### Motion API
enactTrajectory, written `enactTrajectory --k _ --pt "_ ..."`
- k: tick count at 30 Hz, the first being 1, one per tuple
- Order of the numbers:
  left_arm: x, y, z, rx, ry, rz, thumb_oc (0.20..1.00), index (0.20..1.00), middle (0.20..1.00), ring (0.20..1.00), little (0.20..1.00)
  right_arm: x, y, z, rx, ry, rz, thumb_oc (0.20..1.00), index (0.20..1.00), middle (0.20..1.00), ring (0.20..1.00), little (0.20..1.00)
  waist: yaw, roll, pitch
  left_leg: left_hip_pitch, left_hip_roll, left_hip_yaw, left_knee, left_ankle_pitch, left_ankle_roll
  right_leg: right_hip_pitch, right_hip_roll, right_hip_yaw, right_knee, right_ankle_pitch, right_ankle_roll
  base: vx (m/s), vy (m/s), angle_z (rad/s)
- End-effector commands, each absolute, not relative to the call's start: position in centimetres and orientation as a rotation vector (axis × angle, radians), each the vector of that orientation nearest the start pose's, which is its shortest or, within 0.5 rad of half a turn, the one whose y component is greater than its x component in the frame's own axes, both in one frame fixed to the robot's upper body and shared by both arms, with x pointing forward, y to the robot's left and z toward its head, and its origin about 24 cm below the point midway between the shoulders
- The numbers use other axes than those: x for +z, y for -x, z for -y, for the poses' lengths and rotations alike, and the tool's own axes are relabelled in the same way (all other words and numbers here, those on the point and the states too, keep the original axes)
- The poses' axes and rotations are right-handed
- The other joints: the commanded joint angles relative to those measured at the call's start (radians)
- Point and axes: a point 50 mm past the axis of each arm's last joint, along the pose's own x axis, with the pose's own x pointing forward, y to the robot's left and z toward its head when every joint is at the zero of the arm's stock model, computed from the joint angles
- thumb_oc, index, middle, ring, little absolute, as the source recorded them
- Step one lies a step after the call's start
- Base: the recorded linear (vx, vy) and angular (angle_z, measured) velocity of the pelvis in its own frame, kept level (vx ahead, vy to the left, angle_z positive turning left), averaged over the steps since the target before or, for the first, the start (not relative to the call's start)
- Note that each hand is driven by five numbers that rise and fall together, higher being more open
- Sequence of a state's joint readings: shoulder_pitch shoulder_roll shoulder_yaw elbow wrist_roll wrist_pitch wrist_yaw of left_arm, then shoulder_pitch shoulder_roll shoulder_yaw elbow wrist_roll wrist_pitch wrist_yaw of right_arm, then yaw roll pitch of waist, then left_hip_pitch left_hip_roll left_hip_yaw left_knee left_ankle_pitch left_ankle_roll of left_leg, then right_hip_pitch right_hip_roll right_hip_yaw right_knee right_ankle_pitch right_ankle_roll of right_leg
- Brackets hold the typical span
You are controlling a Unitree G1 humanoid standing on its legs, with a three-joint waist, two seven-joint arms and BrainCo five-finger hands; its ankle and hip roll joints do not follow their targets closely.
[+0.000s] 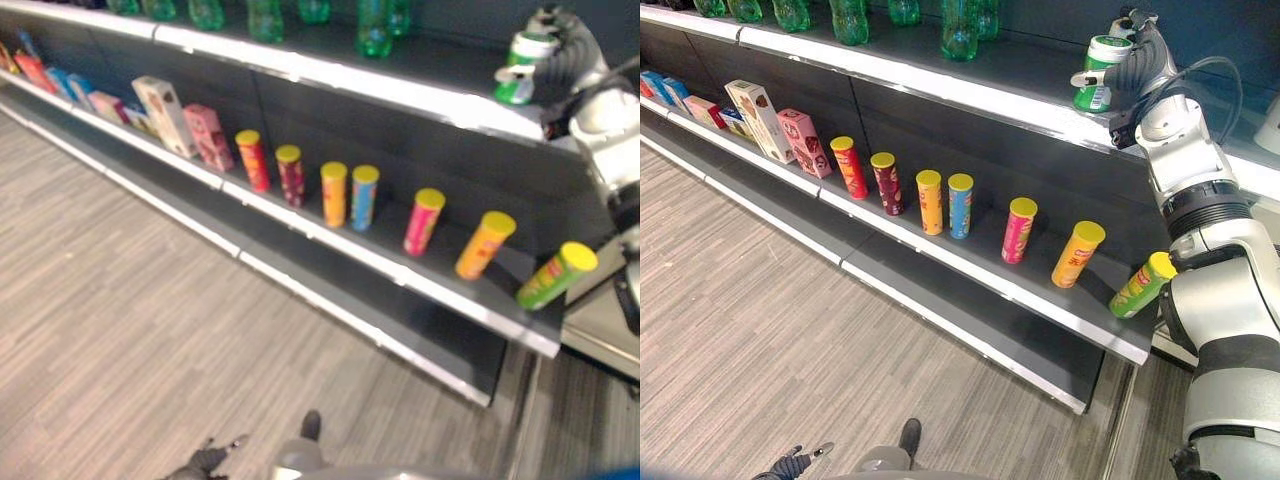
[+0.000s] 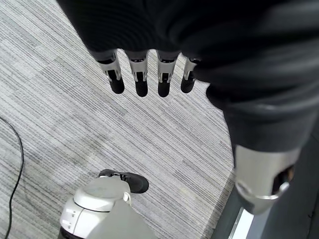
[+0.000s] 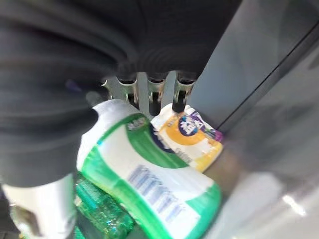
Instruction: Put the goods on the table back onto the shelves and tidy them up.
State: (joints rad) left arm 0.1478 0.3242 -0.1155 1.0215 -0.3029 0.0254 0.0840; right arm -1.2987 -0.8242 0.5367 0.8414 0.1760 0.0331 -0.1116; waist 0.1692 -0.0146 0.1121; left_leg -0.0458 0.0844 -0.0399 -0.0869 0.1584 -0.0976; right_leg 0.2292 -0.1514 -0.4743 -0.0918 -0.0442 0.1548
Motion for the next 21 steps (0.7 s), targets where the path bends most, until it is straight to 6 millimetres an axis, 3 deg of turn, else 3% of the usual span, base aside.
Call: enactTrajectory --k 1,3,4,5,6,7,9,10,11,12,14,15,18,20,21 --pt "-14.7 -7.9 -27.1 0.326 -0.161 -1.151 1.0 1.0 1.0 1.0 1.0 38.1 -37.0 24.1 -0.322 0.85 0.603 1.0 1.0 1.0 1.0 1.0 0.016 -0.029 -0.018 0.082 0.049 0.063 0.0 -0.061 -0.082 -0.041 -0.031 -0.02 0.009 0.064 0.011 0.0 0.0 0.0" --pt "-14.7 -7.9 -27.0 0.333 -0.154 -1.153 1.0 1.0 1.0 1.0 1.0 40.2 -35.3 23.3 -0.341 0.833 0.754 1.0 1.0 1.0 1.0 1.0 0.004 -0.024 -0.02 0.087 0.048 0.07 0.0 -0.065 -0.08 -0.043 -0.031 -0.012 0.009 0.064 0.014 0.01 0.015 -0.04" --pt "-14.7 -7.8 -27.1 0.334 -0.157 -1.153 1.0 1.0 1.0 1.0 1.0 40.0 -35.2 23.4 -0.344 0.83 0.752 1.0 1.0 1.0 1.0 1.0 0.005 -0.026 -0.021 0.087 0.049 0.071 0.0 -0.065 -0.08 -0.043 -0.031 -0.011 0.009 0.064 0.014 0.0 0.031 -0.11" --pt "-14.8 -7.9 -26.9 0.353 -0.142 -1.156 1.0 1.0 1.0 1.0 1.0 41.8 -32.1 21.8 -0.338 0.834 0.974 1.0 1.0 1.0 1.0 1.0 -0.014 -0.014 -0.022 0.09 0.047 0.079 0.0 -0.07 -0.077 -0.048 -0.034 -0.003 0.01 0.066 0.016 0.0 0.025 -0.11" --pt "-14.8 -7.9 -27.0 0.354 -0.146 -1.157 1.0 1.0 1.0 1.0 1.0 41.7 -32.0 21.9 -0.341 0.833 0.972 1.0 1.0 1.0 1.0 1.0 -0.013 -0.017 -0.023 0.09 0.048 0.079 0.0 -0.07 -0.077 -0.048 -0.034 -0.003 0.01 0.066 0.016 0.0 0.045 -0.14" --pt "-15.0 -8.2 -26.4 0.37 -0.117 -1.157 1.0 1.0 1.0 1.0 1.0 41.5 -29.1 20.1 -0.262 0.762 1.152 1.0 1.0 1.0 1.0 1.0 -0.035 0.002 -0.018 0.091 0.047 0.086 0.0 -0.074 -0.075 -0.052 -0.038 0.003 0.01 0.066 0.018 0.0 0.022 -0.13" --pt "-14.9 -8.1 -26.6 0.381 -0.123 -1.159 1.0 1.0 1.0 1.0 1.0 40.0 -28.0 19.8 -0.205 0.68 1.187 1.0 1.0 1.0 1.0 1.0 -0.036 -0.007 -0.021 0.093 0.047 0.086 0.0 -0.077 -0.074 -0.053 -0.038 0.005 0.011 0.066 0.018 -0.01 0.015 -0.07" --pt "-15.2 -8.1 -25.9 0.375 -0.1 -1.171 1.0 1.0 1.0 1.0 1.0 38.7 -27.0 18.4 -0.071 0.616 1.226 1.0 1.0 1.0 1.0 1.0 -0.051 0.004 -0.016 0.095 0.046 0.092 0.0 -0.078 -0.072 -0.056 -0.039 0.008 0.012 0.066 0.017 0.0 0.017 -0.05" --pt "-15.3 -7.6 -26.0 0.383 -0.103 -1.189 1.0 1.0 1.0 1.0 1.0 37.1 -26.4 17.8 0.018 0.543 1.214 1.0 1.0 1.0 1.0 1.0 -0.055 -0.001 -0.021 0.098 0.047 0.096 0.0 -0.08 -0.071 -0.055 -0.039 0.01 0.012 0.066 0.016 0.01 0.032 -0.14" --pt "-15.6 -7.3 -25.2 0.369 -0.095 -1.212 1.0 1.0 1.0 1.0 1.0 33.7 -25.7 15.9 0.236 0.428 1.164 1.0 1.0 1.0 1.0 1.0 -0.065 0.0 -0.021 0.101 0.047 0.103 0.0 -0.082 -0.069 -0.057 -0.041 0.017 0.013 0.065 0.015 0.01 0.028 -0.26" --pt "-15.9 -7.1 -24.6 0.347 -0.091 -1.221 1.0 1.0 1.0 1.0 1.0 29.5 -25.5 14.4 0.452 0.351 1.011 1.0 1.0 1.0 1.0 1.0 -0.08 0.0 -0.019 0.107 0.048 0.119 0.0 -0.083 -0.07 -0.06 -0.04 0.028 0.014 0.063 0.013 0.0 0.025 -0.25" --pt "-15.9 -7.0 -24.4 0.335 -0.089 -1.222 1.0 1.0 1.0 1.0 1.0 28.6 -25.4 14.2 0.491 0.335 0.972 1.0 1.0 1.0 1.0 1.0 -0.084 0.0 -0.021 0.11 0.05 0.124 0.0 -0.085 -0.071 -0.06 -0.04 0.031 0.014 0.062 0.012 0.0 0.011 -0.24" --pt "-16.0 -7.4 -23.6 0.302 -0.088 -1.204 1.0 1.0 1.0 1.0 1.0 20.4 -26.0 12.8 0.672 -0.053 0.607 1.0 1.0 1.0 1.0 1.0 -0.109 0.009 -0.009 0.118 0.052 0.143 0.0 -0.088 -0.068 -0.065 -0.042 0.043 0.015 0.066 0.01 -0.03 0.018 -0.23" --pt "-15.8 -7.8 -23.6 0.288 -0.09 -1.187 1.0 1.0 1.0 1.0 1.0 16.1 -25.9 12.3 0.713 0.066 0.427 1.0 1.0 1.0 1.0 1.0 -0.121 0.008 -0.008 0.125 0.051 0.153 0.0 -0.091 -0.068 -0.067 -0.04 0.051 0.015 0.066 0.011 -0.02 0.016 -0.18" --pt "-15.5 -8.7 -23.6 0.293 -0.083 -1.143 1.0 1.0 1.0 1.0 1.0 9.7 -25.6 13.2 0.661 -0.03 0.131 1.0 1.0 1.0 1.0 1.0 -0.135 0.009 0.003 0.128 0.053 0.161 0.0 -0.089 -0.066 -0.073 -0.04 0.063 0.017 0.069 0.01 -0.04 0.013 -0.07"
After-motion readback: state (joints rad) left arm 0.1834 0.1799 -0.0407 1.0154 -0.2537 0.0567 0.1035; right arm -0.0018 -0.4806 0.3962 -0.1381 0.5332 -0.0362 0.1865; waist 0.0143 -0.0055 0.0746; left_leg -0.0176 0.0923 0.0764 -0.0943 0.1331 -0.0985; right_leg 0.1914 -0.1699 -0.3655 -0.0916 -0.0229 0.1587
